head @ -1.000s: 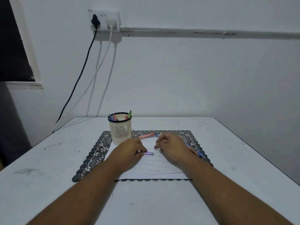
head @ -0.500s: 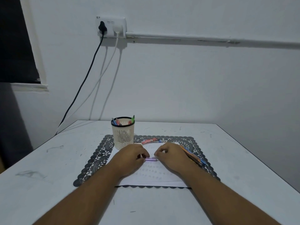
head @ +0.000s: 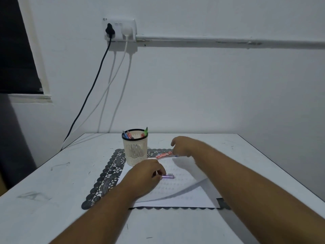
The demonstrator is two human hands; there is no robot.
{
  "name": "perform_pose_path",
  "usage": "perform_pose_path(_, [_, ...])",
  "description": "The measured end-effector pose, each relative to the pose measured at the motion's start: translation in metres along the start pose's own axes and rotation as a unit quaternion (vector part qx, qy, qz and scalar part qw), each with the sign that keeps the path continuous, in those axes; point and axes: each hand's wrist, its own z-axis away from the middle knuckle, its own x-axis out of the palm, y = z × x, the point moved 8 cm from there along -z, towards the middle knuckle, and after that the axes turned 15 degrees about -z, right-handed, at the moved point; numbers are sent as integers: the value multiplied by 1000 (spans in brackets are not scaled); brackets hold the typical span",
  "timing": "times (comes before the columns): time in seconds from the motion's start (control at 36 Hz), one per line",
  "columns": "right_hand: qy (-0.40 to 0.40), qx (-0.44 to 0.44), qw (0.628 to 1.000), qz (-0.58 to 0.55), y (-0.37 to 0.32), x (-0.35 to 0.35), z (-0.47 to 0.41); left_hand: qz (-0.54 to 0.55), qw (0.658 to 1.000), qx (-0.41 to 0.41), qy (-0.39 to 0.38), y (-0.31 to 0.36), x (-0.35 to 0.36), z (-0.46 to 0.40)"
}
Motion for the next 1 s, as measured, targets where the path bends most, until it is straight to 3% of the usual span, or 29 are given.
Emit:
perform_pose_path(0.14, [-53,49,995,70,-4,-5,-20,-2,1000,5,9,3,-1,0])
perform_pose_path(0.25, [-1,-22,990,138,-11,-2,-26,-6,1000,4,10,3,0,0])
perform_pose_path(0.36, [46,-25,985,167,17,18,-40,-7,1000,6,16,3,0,-1])
perform_pose_path(0.5, [101,-23,991,89,38,26,-48,0,1000,-3,19,0,2,-1])
perform_pose_path(0.81, [91,-13,995,-41,53,15,-44,24,1000,-12,13,-1,0,1])
perform_pose_path(1.0, [148,1,982,-115,64,1,-36,23,1000,-14,9,0,0,2])
